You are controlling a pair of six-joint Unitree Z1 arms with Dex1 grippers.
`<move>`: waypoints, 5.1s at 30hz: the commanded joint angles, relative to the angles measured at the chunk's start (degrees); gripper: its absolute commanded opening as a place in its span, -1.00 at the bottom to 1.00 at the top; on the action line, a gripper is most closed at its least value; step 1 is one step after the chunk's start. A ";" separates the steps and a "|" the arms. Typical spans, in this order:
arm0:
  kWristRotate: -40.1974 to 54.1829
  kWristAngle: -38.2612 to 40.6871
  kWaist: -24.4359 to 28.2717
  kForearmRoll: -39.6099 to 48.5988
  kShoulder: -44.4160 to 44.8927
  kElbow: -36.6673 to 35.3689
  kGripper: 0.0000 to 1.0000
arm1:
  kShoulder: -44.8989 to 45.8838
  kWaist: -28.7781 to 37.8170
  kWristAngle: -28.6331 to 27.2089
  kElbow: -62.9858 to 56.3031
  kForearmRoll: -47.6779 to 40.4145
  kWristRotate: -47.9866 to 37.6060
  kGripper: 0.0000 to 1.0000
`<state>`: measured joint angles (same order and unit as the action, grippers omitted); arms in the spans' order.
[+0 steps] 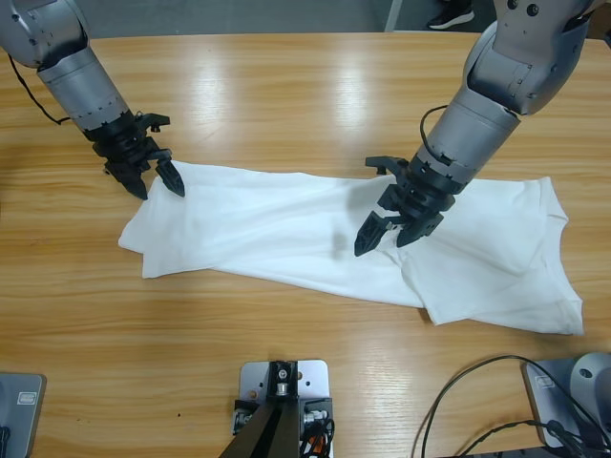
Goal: Fold clothes
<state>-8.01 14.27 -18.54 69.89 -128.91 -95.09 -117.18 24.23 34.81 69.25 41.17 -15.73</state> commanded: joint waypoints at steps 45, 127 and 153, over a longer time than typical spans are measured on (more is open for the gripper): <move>-0.75 0.06 -0.73 -3.48 0.34 3.07 -1.00 | -2.79 -1.90 -0.88 0.23 -0.65 0.35 0.96; 2.30 -1.96 3.95 9.92 -10.38 -25.87 -1.00 | -12.63 -14.03 0.70 10.80 2.16 8.47 0.93; 3.51 -1.87 6.32 13.89 -15.67 -30.61 -1.00 | -13.78 -17.88 -0.37 11.43 2.74 9.41 0.86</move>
<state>-5.41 13.23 -13.11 82.04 -138.66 -126.09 -126.42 7.78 34.94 81.13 43.92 -7.24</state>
